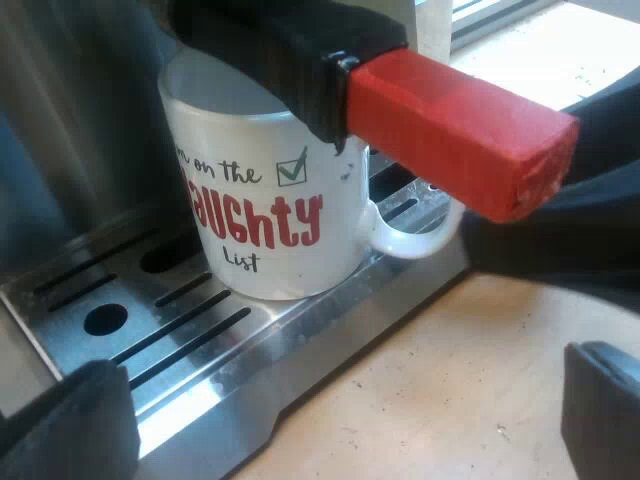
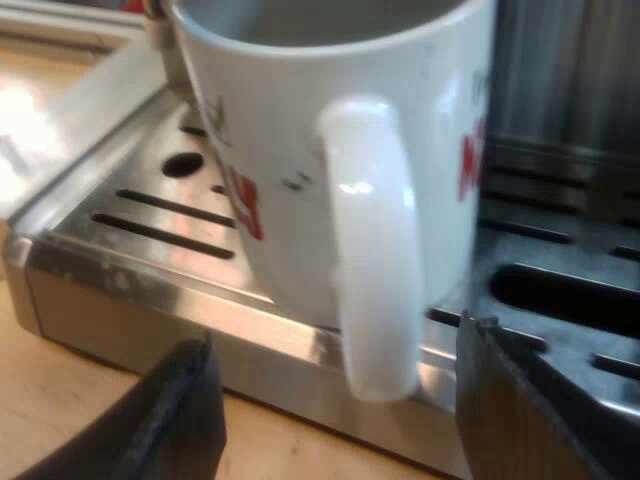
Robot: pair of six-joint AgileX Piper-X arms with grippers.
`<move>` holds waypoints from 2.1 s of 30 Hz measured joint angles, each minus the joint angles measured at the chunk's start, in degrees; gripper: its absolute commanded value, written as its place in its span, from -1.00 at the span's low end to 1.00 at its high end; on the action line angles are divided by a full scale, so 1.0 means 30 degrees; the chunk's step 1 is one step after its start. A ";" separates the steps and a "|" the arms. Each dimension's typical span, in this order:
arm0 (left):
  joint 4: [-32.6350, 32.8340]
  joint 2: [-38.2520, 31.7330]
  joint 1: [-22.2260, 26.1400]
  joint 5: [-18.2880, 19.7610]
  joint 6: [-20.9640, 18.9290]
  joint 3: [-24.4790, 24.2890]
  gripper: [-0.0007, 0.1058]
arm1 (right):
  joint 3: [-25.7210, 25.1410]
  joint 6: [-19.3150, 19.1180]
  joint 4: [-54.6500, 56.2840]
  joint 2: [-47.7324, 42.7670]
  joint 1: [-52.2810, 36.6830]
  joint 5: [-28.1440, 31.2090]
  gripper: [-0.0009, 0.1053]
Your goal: Place mug into machine
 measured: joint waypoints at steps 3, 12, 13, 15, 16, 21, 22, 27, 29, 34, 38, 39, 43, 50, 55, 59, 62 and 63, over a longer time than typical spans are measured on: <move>-0.0474 0.0000 0.0000 0.0000 -0.0006 0.0401 0.65 | 0.0000 0.0000 -0.1803 0.1166 0.0000 0.0000 0.03; -0.0882 0.0000 0.0000 0.0000 -0.0006 0.0728 0.65 | -0.0363 0.0000 -0.5062 0.3296 -0.0947 -0.0059 0.02; -0.0882 0.0000 0.0000 0.0000 -0.0006 0.0728 0.65 | -0.0646 -0.0041 -0.5124 0.3473 -0.1201 -0.0434 0.02; -0.0882 0.0000 0.0000 0.0000 -0.0006 0.0728 0.65 | -0.1183 -0.0038 -0.5180 0.3762 -0.1633 -0.1104 0.02; -0.0882 0.0000 0.0000 0.0000 -0.0006 0.0728 0.65 | -0.1569 -0.0038 -0.5200 0.3921 -0.1876 -0.1463 0.02; -0.0882 0.0000 0.0000 0.0000 -0.0006 0.0728 0.65 | -0.2736 -0.0038 -0.4657 0.4584 -0.2364 -0.1921 0.02; -0.0882 0.0000 0.0000 0.0000 -0.0006 0.0728 0.65 | -0.2935 -0.0038 -0.4619 0.4722 -0.2414 -0.1976 0.02; -0.0882 0.0000 0.0000 0.0000 -0.0006 0.0728 0.65 | -0.3707 -0.0260 -0.4617 0.5212 -0.2476 -0.2537 0.02; -0.0882 0.0000 0.0000 0.0000 -0.0006 0.0728 0.65 | -0.4035 -0.0487 -0.4617 0.5439 -0.2476 -0.2611 0.02; -0.0882 0.0000 0.0000 0.0000 -0.0006 0.0728 0.65 | -0.4292 -0.0566 -0.4594 0.5552 -0.2559 -0.2542 0.02; -0.0896 0.0000 0.0000 0.0000 -0.0006 0.0728 0.65 | -0.4224 -0.0491 -0.4233 0.5323 -0.2559 -0.2380 0.02; -0.0896 0.0000 0.0000 0.0000 -0.0006 0.0728 0.65 | -0.4192 -0.0470 -0.4156 0.5290 -0.2559 -0.2326 0.02; -0.0896 0.0000 0.0000 0.0000 -0.0006 0.0567 0.65 | -0.3419 -0.0262 -0.1497 0.3594 -0.2501 -0.1975 0.02; 0.0796 0.0000 0.0000 0.0000 -0.0006 -0.0843 0.65 | -0.2497 -0.0262 0.2367 0.0568 -0.1688 -0.1188 0.02; 0.2630 -0.0265 0.0000 -0.0042 -0.0006 -0.2076 0.65 | -0.2231 -0.0262 0.5890 -0.1548 -0.0925 -0.0449 0.02; 0.4085 -0.1242 0.0000 -0.0082 -0.0006 -0.2731 0.65 | -0.2231 -0.0262 0.8000 -0.2965 -0.0559 -0.0414 0.02; 0.4829 -0.2393 0.0000 -0.0106 -0.0006 -0.3091 0.65 | -0.2231 0.0233 0.9335 -0.4172 -0.0275 -0.0341 0.02; 0.5305 -0.2802 0.0000 -0.0106 -0.0006 -0.3222 0.65 | -0.2197 0.0385 0.9905 -0.4665 -0.0162 -0.0280 -0.02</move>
